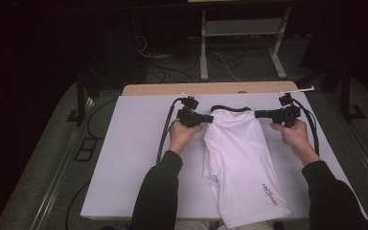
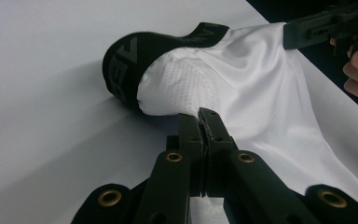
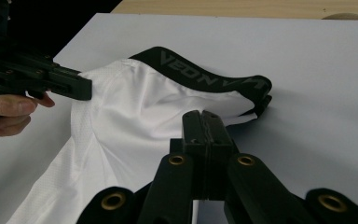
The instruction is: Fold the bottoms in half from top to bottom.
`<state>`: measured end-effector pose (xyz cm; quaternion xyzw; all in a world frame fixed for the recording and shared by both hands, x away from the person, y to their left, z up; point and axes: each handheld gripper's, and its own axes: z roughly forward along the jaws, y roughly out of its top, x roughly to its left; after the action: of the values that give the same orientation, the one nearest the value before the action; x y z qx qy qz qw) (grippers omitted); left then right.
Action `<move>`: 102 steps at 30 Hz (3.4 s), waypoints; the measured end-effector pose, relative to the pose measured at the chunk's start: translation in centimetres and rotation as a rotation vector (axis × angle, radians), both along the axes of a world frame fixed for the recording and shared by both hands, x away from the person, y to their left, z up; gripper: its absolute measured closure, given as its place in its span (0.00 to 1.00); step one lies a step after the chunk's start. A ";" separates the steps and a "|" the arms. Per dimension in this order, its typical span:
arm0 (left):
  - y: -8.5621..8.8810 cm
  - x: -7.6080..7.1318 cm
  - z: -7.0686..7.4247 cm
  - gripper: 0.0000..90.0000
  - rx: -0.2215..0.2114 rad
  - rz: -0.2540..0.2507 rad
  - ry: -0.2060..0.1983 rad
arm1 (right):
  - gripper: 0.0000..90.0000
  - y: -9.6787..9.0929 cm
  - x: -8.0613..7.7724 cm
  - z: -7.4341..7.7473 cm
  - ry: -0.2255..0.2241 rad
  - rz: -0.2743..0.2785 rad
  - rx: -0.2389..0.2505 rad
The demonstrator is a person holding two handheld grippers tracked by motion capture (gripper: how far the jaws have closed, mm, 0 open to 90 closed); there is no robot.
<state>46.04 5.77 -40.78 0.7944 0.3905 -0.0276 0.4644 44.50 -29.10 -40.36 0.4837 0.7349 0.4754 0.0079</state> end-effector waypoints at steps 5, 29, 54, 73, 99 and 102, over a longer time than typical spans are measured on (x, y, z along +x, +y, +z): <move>0.0 -0.2 0.7 0.98 0.002 0.006 -0.003 | 0.98 0.0 -0.4 0.5 -0.012 0.002 -0.007; 0.1 -3.6 2.7 0.98 -0.060 -0.040 0.032 | 0.98 -0.4 -4.0 2.1 -0.047 0.014 -0.004; -0.4 -9.1 3.0 0.98 -0.095 -0.169 0.055 | 0.98 -1.3 -9.0 1.6 -0.040 0.062 0.008; -0.1 -12.5 1.3 0.98 -0.185 -0.248 0.127 | 0.98 -2.0 -12.3 0.5 -0.004 0.103 -0.004; -0.6 -15.5 -3.2 0.98 -0.223 -0.321 0.243 | 0.98 -2.4 -14.3 -1.9 0.081 0.139 -0.042; -0.6 -15.8 -3.7 0.98 -0.205 -0.327 0.253 | 0.98 -2.4 -14.5 -2.0 0.091 0.144 -0.044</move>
<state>30.28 5.16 -44.51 0.7861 0.3069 -0.2411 0.4793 29.99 -31.46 -42.40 0.4506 0.7775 0.4359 -0.0492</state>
